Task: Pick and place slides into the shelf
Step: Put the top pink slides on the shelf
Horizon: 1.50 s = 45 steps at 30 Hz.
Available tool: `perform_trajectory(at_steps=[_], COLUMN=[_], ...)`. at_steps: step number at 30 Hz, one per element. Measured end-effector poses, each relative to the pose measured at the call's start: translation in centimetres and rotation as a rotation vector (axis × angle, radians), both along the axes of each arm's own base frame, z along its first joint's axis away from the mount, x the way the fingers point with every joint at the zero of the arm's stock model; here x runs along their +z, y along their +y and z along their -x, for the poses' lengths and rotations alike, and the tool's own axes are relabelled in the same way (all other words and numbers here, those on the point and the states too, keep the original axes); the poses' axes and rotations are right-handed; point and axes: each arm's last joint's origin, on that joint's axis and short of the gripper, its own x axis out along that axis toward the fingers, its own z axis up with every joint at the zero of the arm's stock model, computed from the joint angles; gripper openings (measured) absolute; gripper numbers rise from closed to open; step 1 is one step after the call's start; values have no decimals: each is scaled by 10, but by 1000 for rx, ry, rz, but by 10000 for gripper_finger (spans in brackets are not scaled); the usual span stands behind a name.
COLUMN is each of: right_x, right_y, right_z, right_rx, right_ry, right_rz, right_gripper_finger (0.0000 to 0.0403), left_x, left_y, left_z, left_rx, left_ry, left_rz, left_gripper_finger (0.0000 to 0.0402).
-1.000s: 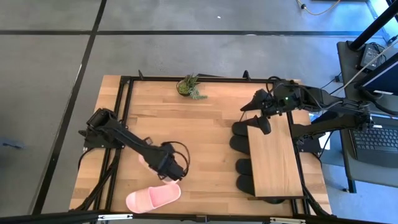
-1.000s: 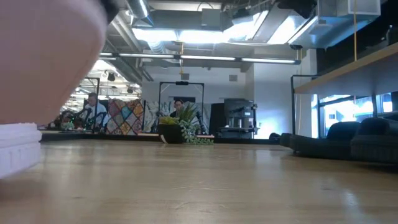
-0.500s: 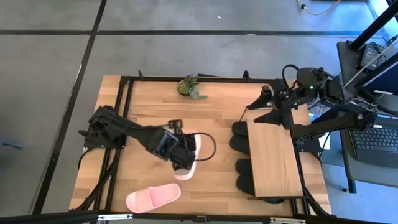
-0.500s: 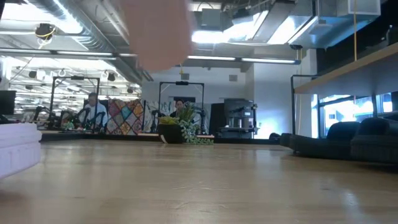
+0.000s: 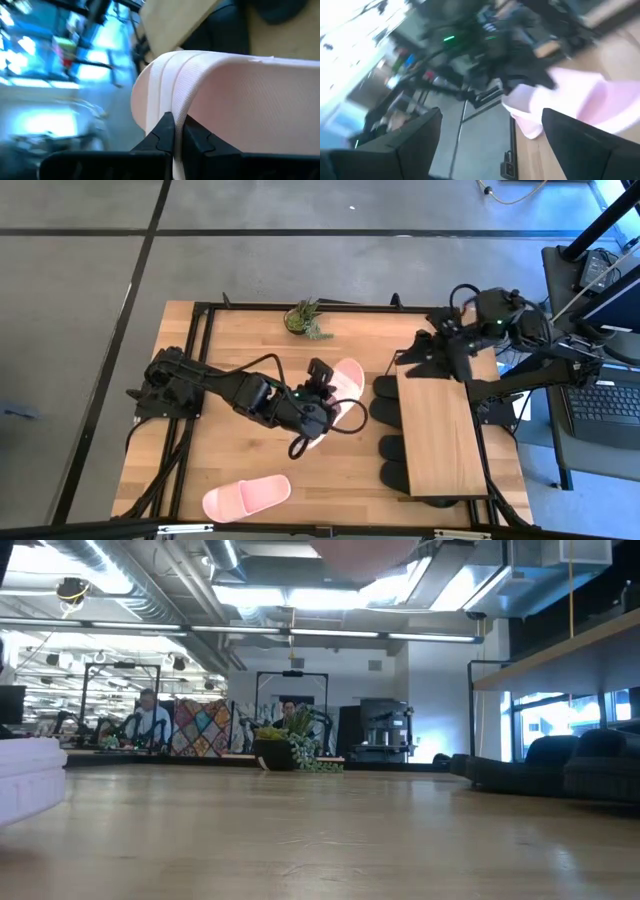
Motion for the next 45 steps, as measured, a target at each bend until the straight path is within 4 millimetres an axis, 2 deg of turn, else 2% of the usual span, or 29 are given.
perform_trajectory(at_steps=[7, 11, 15, 23, 30, 36, 45], right_x=[-15, -28, -35, -20, -28, -38, -45], right_y=[-3, -5, -6, -16, -29, -30, -22], right_z=[-26, -46, -61, -54, -53, -58, -67], right_rx=[-105, -141, -140, -178, -312, -282, -207], right_ry=[164, 255, 269, 102, 168, 263, 309], right_rz=[-152, -185, -172, -78, -37, -99, -115], right_gripper_finger=[343, 343, 343, 342, 342, 342, 342], left_x=[11, 17, 17, 12, 14, 15, 15], left_y=[-3, -4, -5, -21, -38, -35, -26], left_z=[-6, -10, -9, 0, 5, 4, 1], left_rx=[-73, -104, -109, -138, -182, -151, -105], left_ry=[11, 5, 10, 28, 1, 1, 2], left_rz=[-282, -369, -373, -338, -352, -370, -387], left_gripper_finger=[8, 8, 9, 9, 9, 9, 9])
